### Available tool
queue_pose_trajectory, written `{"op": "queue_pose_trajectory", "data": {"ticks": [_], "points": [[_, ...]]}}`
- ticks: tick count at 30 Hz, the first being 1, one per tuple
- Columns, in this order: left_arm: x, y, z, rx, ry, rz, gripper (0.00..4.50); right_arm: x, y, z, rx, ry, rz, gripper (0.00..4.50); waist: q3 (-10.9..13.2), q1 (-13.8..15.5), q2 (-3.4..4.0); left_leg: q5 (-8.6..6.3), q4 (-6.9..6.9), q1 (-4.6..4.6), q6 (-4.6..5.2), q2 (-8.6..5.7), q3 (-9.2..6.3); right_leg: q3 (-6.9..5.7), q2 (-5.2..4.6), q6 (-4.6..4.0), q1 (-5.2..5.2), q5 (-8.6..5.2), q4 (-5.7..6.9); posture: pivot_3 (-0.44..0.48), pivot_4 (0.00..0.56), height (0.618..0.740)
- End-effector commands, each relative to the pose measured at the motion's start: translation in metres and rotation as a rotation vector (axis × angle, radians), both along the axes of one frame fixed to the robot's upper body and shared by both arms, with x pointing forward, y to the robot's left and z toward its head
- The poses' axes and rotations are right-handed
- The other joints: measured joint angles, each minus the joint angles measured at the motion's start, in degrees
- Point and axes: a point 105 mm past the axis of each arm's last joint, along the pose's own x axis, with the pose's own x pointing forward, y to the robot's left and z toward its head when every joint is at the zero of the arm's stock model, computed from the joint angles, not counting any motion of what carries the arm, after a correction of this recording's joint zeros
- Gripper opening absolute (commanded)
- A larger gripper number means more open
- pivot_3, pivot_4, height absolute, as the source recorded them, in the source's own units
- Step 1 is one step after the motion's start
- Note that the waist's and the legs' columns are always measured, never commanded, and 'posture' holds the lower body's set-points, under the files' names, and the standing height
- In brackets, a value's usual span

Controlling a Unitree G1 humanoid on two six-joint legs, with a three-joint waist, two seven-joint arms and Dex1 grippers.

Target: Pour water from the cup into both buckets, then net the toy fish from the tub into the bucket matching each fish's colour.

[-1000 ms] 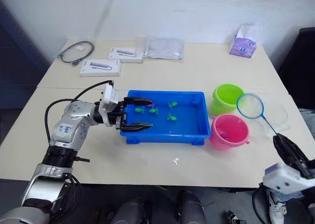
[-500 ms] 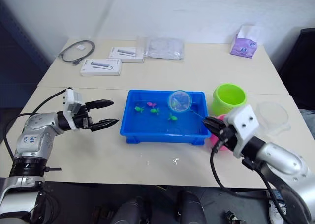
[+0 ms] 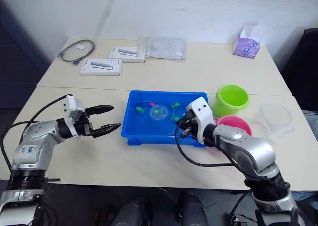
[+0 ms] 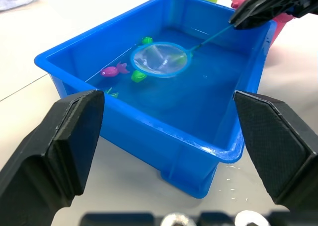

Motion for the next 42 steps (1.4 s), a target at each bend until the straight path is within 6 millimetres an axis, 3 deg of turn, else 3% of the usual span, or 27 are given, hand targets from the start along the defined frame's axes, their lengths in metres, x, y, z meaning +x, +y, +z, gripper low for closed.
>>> {"op": "queue_pose_trajectory", "data": {"ticks": [1, 6, 19, 33, 42], "points": [[-0.003, -0.001, 0.012, -0.005, -0.055, -0.006, 4.45, 0.005, 0.007, 0.01, 0.005, -0.046, 0.011, 0.0, 0.0, -0.07, 0.0, 0.0, 0.0, -0.02, 0.0, 0.0, 0.0, 0.0, 0.0, 0.0, -0.01, 0.0, 0.0, 0.0, 0.15, 0.74], [-0.002, -0.004, 0.012, -0.002, -0.057, -0.01, 4.45, 0.012, 0.006, 0.003, -0.061, -0.008, 0.009, 0.0, 0.0, -0.82, 0.0, 0.0, 0.0, -0.02, 0.0, 0.0, -0.01, -0.02, 0.0, 0.0, -0.01, 0.0, 0.0, 0.0, 0.15, 0.74], [0.0, -0.008, 0.011, -0.007, -0.053, -0.008, 4.45, 0.006, -0.006, -0.004, -0.102, 0.155, -0.004, 0.0, 0.01, -0.86, 0.01, -0.01, -0.02, -0.05, -0.01, 0.02, -0.03, -0.04, 0.0, 0.0, -0.03, 0.0, -0.02, 0.0, 0.15, 0.74], [-0.001, -0.006, 0.012, -0.003, -0.058, 0.012, 4.45, 0.04, 0.013, 0.0, -0.074, 0.124, -0.061, 0.0, 0.02, -1.04, 0.03, -0.01, -0.03, -0.09, -0.04, 0.01, -0.01, -0.04, 0.01, 0.0, -0.08, 0.0, -0.02, 0.0, 0.15, 0.74], [-0.003, -0.005, 0.012, -0.005, -0.059, 0.02, 4.45, 0.041, 0.027, 0.013, -0.03, 0.027, 0.004, 0.0, 0.02, -1.4, 0.04, 0.0, -0.04, -0.11, -0.04, 0.02, -0.02, -0.05, 0.01, 0.0, -0.1, 0.0, -0.01, 0.0, 0.15, 0.74]]}}
